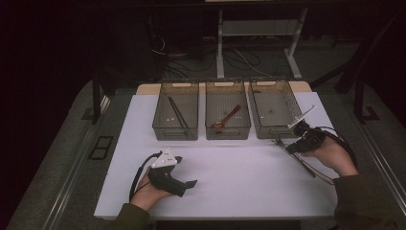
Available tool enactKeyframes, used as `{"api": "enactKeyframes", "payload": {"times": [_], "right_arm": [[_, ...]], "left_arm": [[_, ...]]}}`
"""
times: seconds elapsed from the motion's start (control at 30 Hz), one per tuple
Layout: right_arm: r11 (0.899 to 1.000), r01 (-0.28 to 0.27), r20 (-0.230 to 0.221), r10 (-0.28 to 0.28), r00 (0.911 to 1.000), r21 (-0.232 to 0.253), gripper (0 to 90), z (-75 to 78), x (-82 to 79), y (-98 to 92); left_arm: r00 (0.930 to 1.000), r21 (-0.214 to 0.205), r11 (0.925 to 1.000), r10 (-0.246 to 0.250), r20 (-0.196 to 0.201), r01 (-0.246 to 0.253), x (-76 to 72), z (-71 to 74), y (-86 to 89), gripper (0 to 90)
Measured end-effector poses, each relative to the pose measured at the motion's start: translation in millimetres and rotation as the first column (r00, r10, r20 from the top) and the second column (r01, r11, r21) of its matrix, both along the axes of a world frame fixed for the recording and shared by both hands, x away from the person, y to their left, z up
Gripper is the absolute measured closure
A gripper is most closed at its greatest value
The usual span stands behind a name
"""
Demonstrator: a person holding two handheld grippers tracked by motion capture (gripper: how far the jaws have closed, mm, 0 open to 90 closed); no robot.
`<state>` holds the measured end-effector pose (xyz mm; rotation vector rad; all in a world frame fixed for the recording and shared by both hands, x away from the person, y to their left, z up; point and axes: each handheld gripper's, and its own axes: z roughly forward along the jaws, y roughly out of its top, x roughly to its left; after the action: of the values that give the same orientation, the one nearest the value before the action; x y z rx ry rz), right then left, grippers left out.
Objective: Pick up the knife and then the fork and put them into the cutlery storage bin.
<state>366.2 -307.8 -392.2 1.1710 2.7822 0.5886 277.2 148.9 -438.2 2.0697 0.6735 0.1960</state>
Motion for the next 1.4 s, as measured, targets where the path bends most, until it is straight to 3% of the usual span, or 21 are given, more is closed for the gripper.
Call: {"api": "enactKeyframes", "payload": {"times": [0.2,0.47,0.93,1.17,1.4], "right_arm": [[0.996,0.035,0.040,-0.038,0.9985,0.082,84.6,7.0,-2.3,-9.4],[0.978,0.080,0.089,-0.098,0.9911,0.194,84.6,12.3,-4.7,-20.8],[0.929,0.121,0.146,-0.182,0.9724,0.351,84.9,20.2,-8.8,-35.1],[0.901,0.126,0.197,-0.225,0.9544,0.416,84.9,23.7,-11.1,-41.3],[0.886,0.117,0.251,-0.251,0.9350,0.448,84.9,29.9,-14.7,-43.9]], "left_arm": [[0.9999,-0.002,1.0000,-0.003,0.011,0.003,0.0,0.3,0.5,0.0],[0.9998,-0.004,1.0000,-0.006,0.018,0.006,-0.1,0.9,0.9,0.0],[0.9998,-0.009,0.9999,-0.004,0.021,0.004,-0.5,1.5,1.3,0.0],[0.9997,-0.016,0.9999,-0.002,0.024,0.002,-0.4,1.5,1.3,0.0],[0.9997,-0.016,0.9999,-0.001,0.024,0.001,-0.4,1.5,1.4,0.0]]}}
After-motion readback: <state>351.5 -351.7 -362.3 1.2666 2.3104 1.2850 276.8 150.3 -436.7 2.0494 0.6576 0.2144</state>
